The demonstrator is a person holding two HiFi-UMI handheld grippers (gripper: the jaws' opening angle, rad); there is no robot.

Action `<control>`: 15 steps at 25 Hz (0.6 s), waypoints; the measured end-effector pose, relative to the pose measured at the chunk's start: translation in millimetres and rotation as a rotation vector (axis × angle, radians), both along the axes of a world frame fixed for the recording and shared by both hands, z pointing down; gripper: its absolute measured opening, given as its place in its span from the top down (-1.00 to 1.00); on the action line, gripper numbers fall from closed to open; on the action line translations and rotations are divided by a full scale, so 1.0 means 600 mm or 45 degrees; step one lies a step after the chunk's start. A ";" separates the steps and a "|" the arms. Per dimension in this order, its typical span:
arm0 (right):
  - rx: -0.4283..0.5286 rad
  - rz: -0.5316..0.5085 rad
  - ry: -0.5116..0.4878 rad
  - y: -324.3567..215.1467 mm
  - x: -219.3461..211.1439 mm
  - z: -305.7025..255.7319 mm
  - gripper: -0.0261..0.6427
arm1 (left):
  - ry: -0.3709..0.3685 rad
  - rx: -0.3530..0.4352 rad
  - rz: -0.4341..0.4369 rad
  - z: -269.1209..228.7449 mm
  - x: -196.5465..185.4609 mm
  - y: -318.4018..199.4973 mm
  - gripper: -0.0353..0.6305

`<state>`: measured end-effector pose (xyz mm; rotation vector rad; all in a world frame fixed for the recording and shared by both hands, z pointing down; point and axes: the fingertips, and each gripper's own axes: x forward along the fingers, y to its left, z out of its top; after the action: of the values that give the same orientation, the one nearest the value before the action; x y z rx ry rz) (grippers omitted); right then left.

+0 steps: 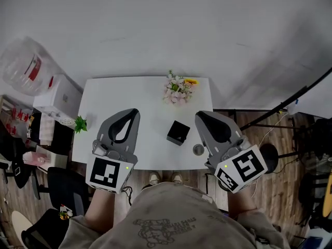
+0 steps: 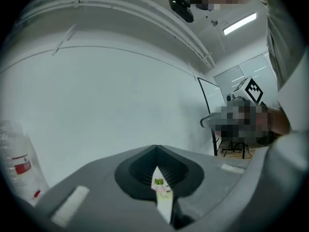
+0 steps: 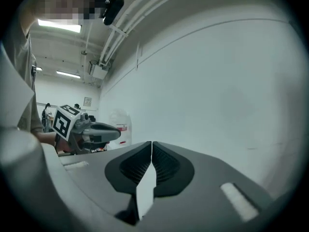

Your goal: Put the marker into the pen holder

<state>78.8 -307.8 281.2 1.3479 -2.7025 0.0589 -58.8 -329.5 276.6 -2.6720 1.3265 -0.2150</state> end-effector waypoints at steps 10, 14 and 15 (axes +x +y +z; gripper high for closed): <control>0.150 0.032 -0.123 0.045 0.027 -0.068 0.84 | 0.051 0.027 0.019 -0.023 0.000 0.026 0.89; 0.133 0.038 -0.100 0.054 0.023 -0.052 0.84 | 0.061 -0.006 -0.013 -0.005 -0.010 0.033 0.89; 0.130 0.042 -0.113 0.053 0.023 -0.046 0.84 | 0.055 -0.019 -0.014 0.002 -0.011 0.034 0.89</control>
<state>92.9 -275.9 253.5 1.4514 -2.7911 -0.0165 -65.4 -309.2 277.7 -2.6965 1.3579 -0.1698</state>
